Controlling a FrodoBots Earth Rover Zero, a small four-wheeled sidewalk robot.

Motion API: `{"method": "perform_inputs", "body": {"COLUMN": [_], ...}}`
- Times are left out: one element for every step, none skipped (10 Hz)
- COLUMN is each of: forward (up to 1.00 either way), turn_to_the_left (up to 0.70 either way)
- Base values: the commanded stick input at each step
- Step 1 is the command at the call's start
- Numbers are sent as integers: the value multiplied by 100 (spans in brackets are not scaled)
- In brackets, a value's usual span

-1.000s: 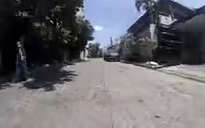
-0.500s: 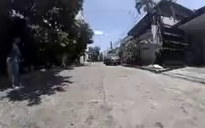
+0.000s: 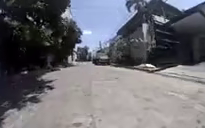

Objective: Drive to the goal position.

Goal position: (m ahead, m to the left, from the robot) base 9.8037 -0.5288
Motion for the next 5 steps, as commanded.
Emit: {"method": "perform_inputs", "body": {"forward": [100, 100, 100, 100, 100], "turn_to_the_left": [-35, -35, -35, -29, -9]}}
